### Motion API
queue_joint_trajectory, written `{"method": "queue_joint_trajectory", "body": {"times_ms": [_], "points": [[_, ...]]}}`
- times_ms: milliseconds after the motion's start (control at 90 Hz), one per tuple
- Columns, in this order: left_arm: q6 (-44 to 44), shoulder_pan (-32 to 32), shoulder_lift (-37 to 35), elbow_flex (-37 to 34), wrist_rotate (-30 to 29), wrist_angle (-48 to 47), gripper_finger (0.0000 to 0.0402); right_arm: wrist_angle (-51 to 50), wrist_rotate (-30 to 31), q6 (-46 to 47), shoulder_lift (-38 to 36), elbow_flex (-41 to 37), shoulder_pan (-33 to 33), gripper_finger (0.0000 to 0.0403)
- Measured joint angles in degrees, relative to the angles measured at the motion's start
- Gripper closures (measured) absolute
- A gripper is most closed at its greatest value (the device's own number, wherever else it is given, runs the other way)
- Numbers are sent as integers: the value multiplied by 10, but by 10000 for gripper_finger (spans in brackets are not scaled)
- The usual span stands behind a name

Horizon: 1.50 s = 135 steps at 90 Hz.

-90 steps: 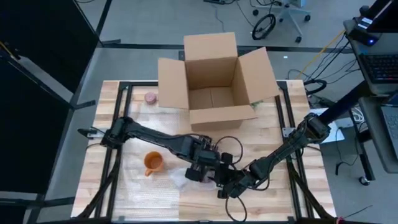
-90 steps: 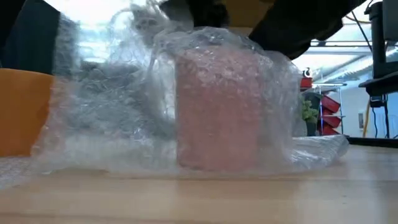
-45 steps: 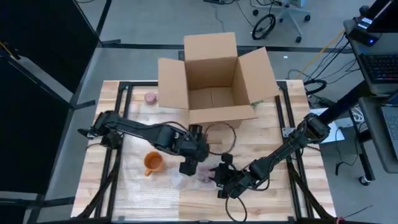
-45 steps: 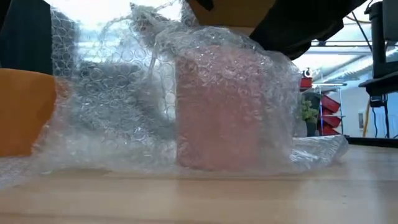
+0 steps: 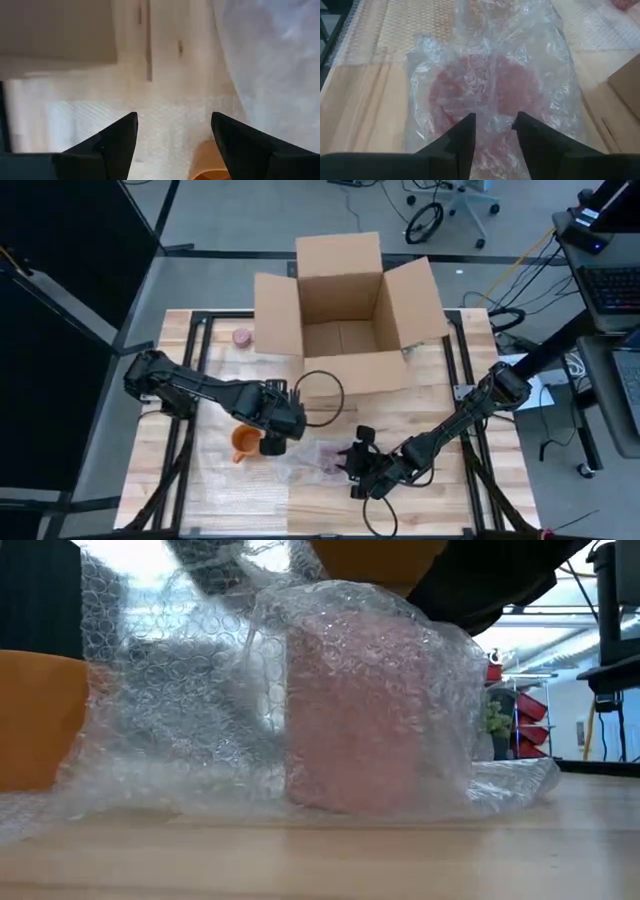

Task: Wrap mug
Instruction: Wrap the pink cup with the bubble wrap

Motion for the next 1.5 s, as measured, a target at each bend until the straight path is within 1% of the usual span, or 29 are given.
{"method": "queue_joint_trajectory", "body": {"times_ms": [67,200,256,344,500,633,733,889,1144,1278,1378,1444,1500], "points": [[0,4,-4,-34,20,31,159,-1,0,0,0,0,0,276],[5,-1,-4,-80,26,73,159,-2,0,0,0,0,0,276],[4,-7,-4,-97,38,86,159,-2,0,0,0,0,0,276],[0,-24,-4,-116,50,103,159,-2,0,0,0,0,0,276],[-16,-65,-4,-139,54,126,159,-3,0,0,0,0,0,276],[-20,-90,-2,-157,61,175,159,-3,0,0,0,0,0,276],[-20,-93,-2,-182,62,223,159,-2,0,0,0,0,0,276],[-30,-84,13,-217,77,261,159,-3,0,0,0,0,0,276],[-26,-87,57,-220,121,306,159,-3,0,7,0,0,0,276],[-29,-87,105,-220,124,330,159,-3,0,11,0,0,0,276],[-32,-86,125,-218,121,346,161,-3,0,18,0,0,0,276],[-37,-86,132,-217,117,352,173,-3,0,22,0,0,0,276],[-40,-86,132,-217,116,354,198,-3,1,28,0,0,0,276]]}}
